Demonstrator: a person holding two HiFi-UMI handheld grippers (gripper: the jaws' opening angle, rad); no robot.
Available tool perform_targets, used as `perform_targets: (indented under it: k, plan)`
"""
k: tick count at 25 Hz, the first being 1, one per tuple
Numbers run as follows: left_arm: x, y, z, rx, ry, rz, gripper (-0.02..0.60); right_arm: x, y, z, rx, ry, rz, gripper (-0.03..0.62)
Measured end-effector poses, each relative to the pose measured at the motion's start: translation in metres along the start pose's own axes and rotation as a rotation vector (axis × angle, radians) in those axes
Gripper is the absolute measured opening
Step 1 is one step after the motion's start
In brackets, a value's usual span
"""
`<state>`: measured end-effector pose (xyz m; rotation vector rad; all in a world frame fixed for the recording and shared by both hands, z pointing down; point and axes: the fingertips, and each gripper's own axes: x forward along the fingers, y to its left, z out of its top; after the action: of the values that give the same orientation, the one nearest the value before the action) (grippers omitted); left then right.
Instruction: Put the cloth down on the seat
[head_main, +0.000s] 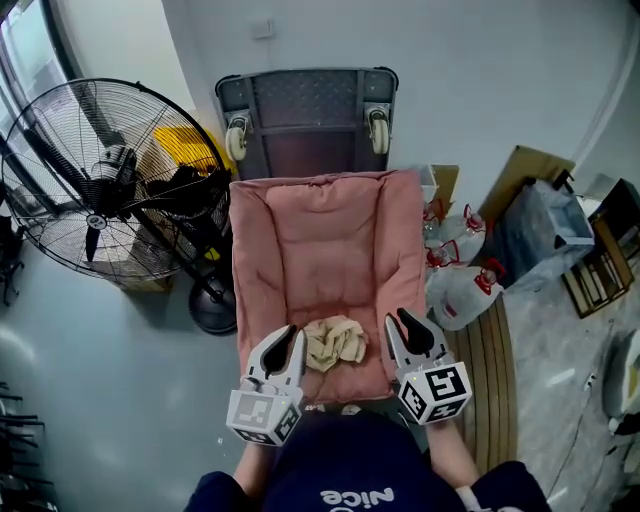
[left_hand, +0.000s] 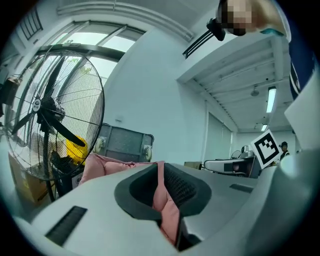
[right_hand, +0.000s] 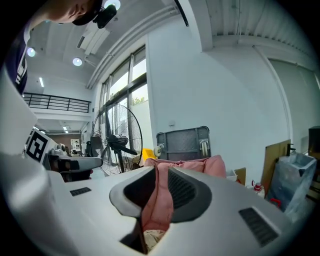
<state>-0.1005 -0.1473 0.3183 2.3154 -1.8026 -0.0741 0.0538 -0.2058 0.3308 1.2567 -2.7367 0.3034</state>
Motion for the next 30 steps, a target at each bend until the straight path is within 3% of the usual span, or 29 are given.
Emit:
perform_targets:
  k: [5,10,30]
  plan:
    - [-0.004,-0.002,0.000,0.033,-0.001,-0.007,0.020,-0.001,0.000,0.002,0.019,-0.027,-0.015,0.072]
    - [-0.007,-0.001,0.003,0.030,-0.011,-0.013,0.018,-0.008,0.006,0.017,0.021,-0.101,0.000,0.055]
    - [-0.015,-0.003,-0.001,0.026,-0.004,-0.008,0.018,-0.012,0.006,0.003,-0.043,-0.060,-0.048,0.054]
